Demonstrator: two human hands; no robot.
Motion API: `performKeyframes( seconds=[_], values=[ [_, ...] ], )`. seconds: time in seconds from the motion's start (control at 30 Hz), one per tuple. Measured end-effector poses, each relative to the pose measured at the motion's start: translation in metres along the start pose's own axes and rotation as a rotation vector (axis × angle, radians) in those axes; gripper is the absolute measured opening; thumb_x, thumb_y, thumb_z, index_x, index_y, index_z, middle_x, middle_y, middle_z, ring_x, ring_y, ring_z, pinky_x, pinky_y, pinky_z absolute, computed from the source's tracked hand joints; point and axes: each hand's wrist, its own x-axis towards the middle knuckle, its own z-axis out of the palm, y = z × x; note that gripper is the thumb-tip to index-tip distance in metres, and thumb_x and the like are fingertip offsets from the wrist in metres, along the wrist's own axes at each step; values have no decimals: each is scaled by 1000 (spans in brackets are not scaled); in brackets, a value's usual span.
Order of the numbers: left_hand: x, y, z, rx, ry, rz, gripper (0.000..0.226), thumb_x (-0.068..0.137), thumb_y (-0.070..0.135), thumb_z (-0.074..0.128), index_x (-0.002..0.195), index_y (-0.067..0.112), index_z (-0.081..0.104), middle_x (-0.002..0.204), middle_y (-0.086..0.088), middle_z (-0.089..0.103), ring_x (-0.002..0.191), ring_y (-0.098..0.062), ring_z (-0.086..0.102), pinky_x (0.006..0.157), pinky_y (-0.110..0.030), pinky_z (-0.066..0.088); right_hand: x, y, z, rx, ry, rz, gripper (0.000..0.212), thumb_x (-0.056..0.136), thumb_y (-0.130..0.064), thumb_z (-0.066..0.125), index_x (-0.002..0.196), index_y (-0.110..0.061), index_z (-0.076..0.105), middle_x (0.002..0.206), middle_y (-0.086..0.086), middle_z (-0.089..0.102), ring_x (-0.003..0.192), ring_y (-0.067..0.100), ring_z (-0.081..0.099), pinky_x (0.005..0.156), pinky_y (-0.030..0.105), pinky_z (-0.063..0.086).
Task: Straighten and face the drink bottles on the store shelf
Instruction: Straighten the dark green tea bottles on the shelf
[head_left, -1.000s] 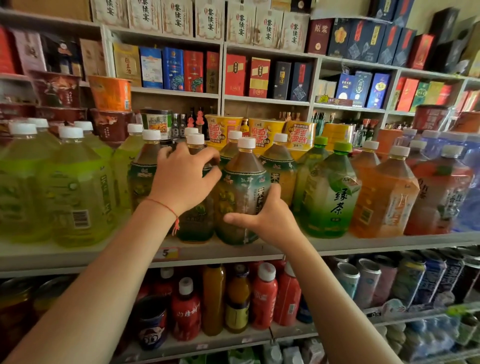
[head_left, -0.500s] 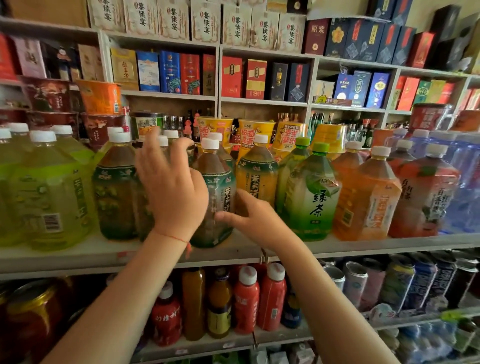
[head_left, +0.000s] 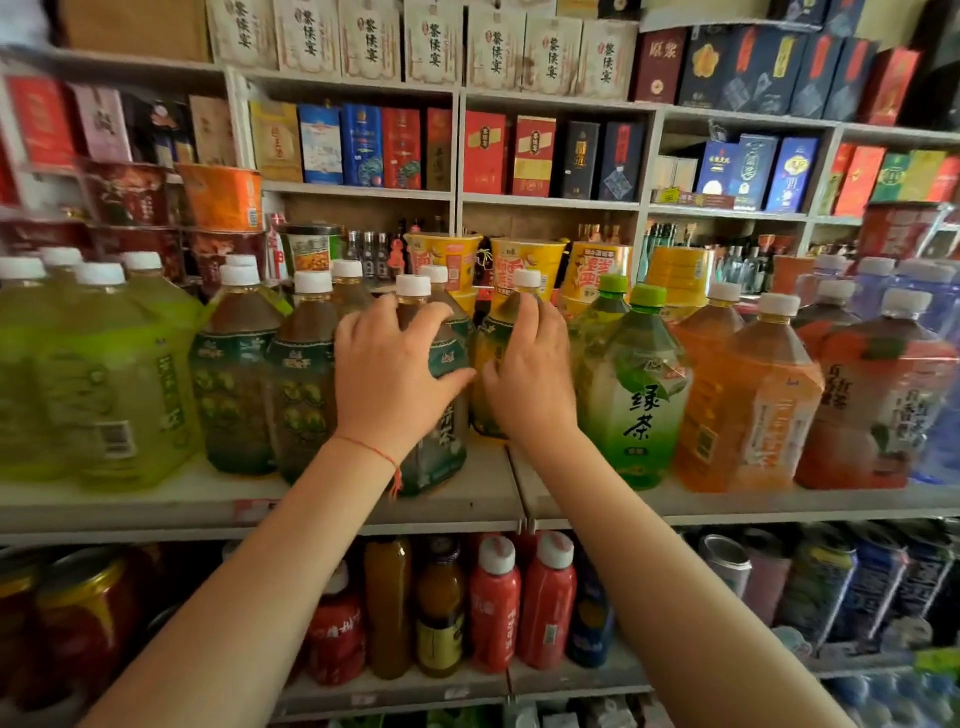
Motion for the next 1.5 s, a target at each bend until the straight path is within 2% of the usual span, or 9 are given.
performKeyframes(
  seconds=[0.13, 0.23, 0.37, 0.5, 0.63, 1.07, 1.33, 1.4, 1.5],
  values=[
    [-1, -7, -8, -83, -47, 12, 67, 72, 60, 79, 126, 25, 60, 112, -13, 57, 102, -36, 56, 91, -45, 47, 36, -4, 2, 99, 31, 98, 82, 90, -29, 64, 151, -3, 17, 133, 16, 52, 124, 30, 50, 104, 44, 46],
    [-5, -8, -12, -194, -77, 28, 67, 72, 57, 81, 127, 27, 59, 116, -10, 53, 103, -31, 56, 86, -42, 51, 71, -2, 3, 275, -33, 358, 58, 92, -39, 62, 136, -8, 38, 104, 6, 66, 95, 26, 66, 79, 44, 58],
    [-4, -13, -15, -304, -127, -4, 61, 75, 61, 75, 126, 31, 58, 126, -9, 52, 114, -31, 55, 91, -44, 55, 87, 0, 7, 261, -59, 437, 39, 98, -48, 53, 112, -12, 57, 98, 2, 65, 87, 21, 62, 64, 31, 46],
    [0, -12, -16, -384, -100, -12, 48, 79, 59, 70, 118, 31, 63, 119, -3, 52, 108, -26, 58, 86, -40, 55, 89, -1, 12, 242, -57, 390, 40, 98, -51, 53, 113, -14, 59, 97, 1, 66, 84, 19, 62, 60, 30, 44],
    [2, -11, -13, -402, -61, -13, 39, 82, 53, 72, 113, 30, 65, 113, 4, 48, 102, -18, 56, 81, -31, 51, 90, -5, 11, 252, -105, 327, 34, 98, -51, 54, 100, -17, 53, 77, -9, 51, 71, 11, 51, 50, 24, 33],
    [-2, -13, -1, -348, 46, 44, 40, 83, 52, 66, 112, 25, 67, 112, -3, 58, 97, -19, 57, 75, -27, 46, 76, -12, 30, 328, -69, 281, 28, 91, -47, 54, 98, -20, 59, 82, -5, 66, 71, 14, 62, 63, 33, 53],
    [-8, -7, -3, -462, 75, 57, 50, 93, 37, 65, 137, 21, 49, 132, -2, 57, 122, -18, 53, 101, -35, 48, 73, -17, 27, 248, -74, 284, 35, 97, -50, 48, 104, -16, 57, 85, -1, 65, 75, 20, 62, 68, 37, 55],
    [-10, -5, -7, -546, 81, 14, 58, 92, 30, 70, 141, 19, 42, 140, 0, 52, 128, -13, 49, 105, -26, 44, 68, -14, 22, 326, -93, 252, 36, 98, -49, 48, 107, -14, 57, 94, -3, 62, 85, 18, 60, 76, 39, 53],
    [-12, 0, -8, -657, 88, -120, 66, 90, 33, 73, 143, 30, 33, 138, 13, 47, 121, 0, 46, 94, -3, 36, 46, -7, 0, 486, 86, 214, 27, 101, -32, 49, 119, -13, 55, 110, -8, 49, 104, 10, 47, 91, 29, 43]
  ],
)
